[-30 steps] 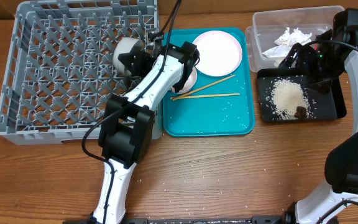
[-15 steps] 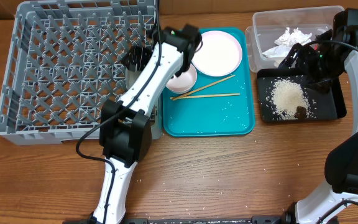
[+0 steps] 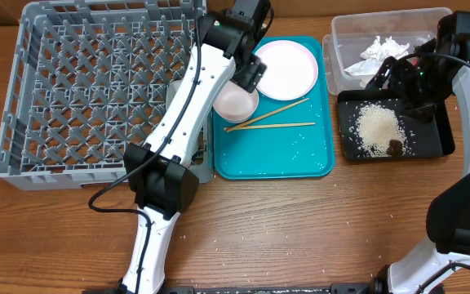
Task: Sort waste into correct bins and load items into the dishwasher
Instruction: 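Reach the left gripper to the small pink bowl on the tray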
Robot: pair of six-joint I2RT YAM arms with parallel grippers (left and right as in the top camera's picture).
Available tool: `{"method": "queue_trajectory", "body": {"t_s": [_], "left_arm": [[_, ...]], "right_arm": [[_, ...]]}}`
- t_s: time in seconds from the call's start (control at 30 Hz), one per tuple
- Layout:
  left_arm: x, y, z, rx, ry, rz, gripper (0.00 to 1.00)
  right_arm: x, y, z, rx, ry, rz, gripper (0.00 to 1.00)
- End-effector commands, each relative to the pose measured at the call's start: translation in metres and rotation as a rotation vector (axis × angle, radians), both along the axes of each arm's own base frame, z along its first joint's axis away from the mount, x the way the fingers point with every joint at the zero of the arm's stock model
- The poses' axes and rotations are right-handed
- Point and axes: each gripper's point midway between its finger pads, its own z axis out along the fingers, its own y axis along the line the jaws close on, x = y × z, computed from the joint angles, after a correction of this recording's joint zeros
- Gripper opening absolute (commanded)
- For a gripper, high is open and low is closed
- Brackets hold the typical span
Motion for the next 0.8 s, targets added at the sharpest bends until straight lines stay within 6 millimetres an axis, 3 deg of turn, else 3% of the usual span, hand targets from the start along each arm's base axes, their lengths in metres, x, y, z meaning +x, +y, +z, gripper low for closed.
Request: {"method": "queue_trajectory", "body": {"t_s": [0.0,0.17,0.47,0.57,0.77], "left_arm": [[0.004,-0.030,0.002,-0.079,-0.009,-0.270,0.96],[0.019,-0.053,0.014,-0.183,-0.086,-0.314,0.96],[0.025,-0.059,0.008,-0.176,-0.101,-0.361,0.96],[0.031,-0.061,-0.007,-0.168,-0.091,-0.370,0.97],[0.024,-0.059,-0.059,-0.131,0.032,-0.369,0.95]], "right_arm": [[0.003,-0.001,0.020,-0.008,-0.060,-0.002,1.00],[0.003,-0.001,0.020,-0.008,-0.060,-0.002,1.00],[0.003,-0.001,0.020,-0.008,-0.060,-0.002,1.00],[0.003,-0.001,0.020,-0.008,-0.060,-0.002,1.00],[0.003,-0.001,0.020,-0.008,-0.059,-0.002,1.00]]}}
